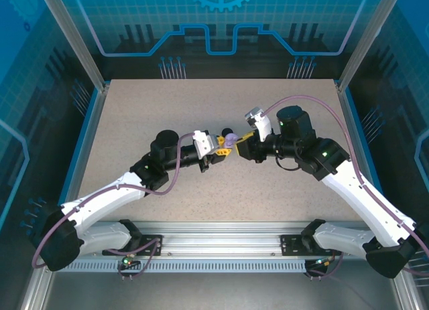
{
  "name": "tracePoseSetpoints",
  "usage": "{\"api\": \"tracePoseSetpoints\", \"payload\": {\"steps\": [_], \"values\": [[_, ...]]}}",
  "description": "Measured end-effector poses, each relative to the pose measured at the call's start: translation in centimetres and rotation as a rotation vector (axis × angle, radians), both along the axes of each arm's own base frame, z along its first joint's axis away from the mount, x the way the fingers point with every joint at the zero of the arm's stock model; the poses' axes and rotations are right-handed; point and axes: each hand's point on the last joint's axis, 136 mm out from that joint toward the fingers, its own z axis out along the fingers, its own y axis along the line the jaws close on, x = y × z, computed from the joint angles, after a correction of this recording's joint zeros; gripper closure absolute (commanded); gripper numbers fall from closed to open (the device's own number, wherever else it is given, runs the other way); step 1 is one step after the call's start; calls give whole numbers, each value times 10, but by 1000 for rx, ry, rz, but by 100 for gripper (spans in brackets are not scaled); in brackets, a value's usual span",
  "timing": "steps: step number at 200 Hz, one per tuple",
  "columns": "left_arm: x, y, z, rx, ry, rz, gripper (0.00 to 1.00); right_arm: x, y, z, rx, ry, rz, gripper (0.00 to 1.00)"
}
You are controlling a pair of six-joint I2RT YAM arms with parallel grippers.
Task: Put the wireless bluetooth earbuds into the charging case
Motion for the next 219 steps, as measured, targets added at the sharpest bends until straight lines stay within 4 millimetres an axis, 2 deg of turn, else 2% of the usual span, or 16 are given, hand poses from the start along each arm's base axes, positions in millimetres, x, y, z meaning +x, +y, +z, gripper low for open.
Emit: {"api": "tracePoseSetpoints", "payload": {"steps": [96,146,219], "values": [[-5,-2,-4,9,17,-28,100,4,4,-6,-11,19,4,75],[-5,-3,-1,1,29,-34,100,5,5,-4,-9,18,7,66],[1,-20,-9,-29,175,-86,100,5,3,-7,-23,23,-1,62]]}}
